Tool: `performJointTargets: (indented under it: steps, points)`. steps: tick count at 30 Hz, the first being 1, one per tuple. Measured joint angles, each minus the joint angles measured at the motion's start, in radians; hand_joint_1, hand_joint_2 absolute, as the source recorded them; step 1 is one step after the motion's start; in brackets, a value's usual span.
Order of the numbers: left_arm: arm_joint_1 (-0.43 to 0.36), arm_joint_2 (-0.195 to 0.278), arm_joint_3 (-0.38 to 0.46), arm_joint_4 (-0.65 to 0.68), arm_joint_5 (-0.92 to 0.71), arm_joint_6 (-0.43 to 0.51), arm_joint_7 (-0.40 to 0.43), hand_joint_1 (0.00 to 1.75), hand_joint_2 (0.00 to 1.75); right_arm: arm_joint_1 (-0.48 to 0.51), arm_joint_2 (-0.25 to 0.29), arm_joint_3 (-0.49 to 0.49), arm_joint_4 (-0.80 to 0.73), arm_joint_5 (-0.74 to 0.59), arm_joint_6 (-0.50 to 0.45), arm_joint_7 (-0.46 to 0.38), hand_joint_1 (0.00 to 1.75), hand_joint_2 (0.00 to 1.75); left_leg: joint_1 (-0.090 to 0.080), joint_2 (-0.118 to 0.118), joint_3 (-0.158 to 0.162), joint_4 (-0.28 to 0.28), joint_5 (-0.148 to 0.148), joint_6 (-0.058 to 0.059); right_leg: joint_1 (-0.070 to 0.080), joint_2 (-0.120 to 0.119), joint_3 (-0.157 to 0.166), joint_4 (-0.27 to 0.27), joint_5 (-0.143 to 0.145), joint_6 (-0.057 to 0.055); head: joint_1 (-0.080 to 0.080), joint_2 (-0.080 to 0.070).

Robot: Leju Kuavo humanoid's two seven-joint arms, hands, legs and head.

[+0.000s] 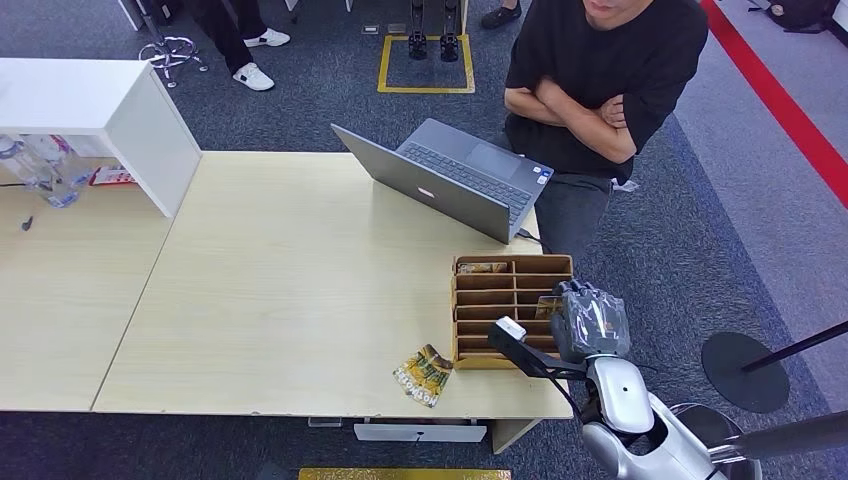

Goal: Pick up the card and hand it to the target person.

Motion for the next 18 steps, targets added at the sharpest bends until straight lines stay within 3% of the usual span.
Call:
performJointTargets:
  steps: [9, 18]
  points:
    - [0.000, 0.000, 0.000, 0.000, -0.001, 0.000, 0.004, 0.00, 0.00, 0.003, 0.003, 0.001, 0.004, -0.004, 0.002, -0.005, 0.95, 1.75, 0.000, 0.000, 0.000, 0.000, 0.000, 0.000, 0.000, 0.000, 0.000, 0.000, 0.000, 0.000, 0.000, 0.000]
    - [0.000, 0.000, 0.000, 0.000, -0.003, 0.000, 0.004, 0.00, 0.00, 0.003, 0.004, 0.004, 0.008, -0.003, -0.018, -0.017, 1.16, 1.75, 0.000, 0.000, 0.000, 0.000, 0.000, 0.000, 0.000, 0.000, 0.000, 0.000, 0.000, 0.000, 0.000, 0.000]
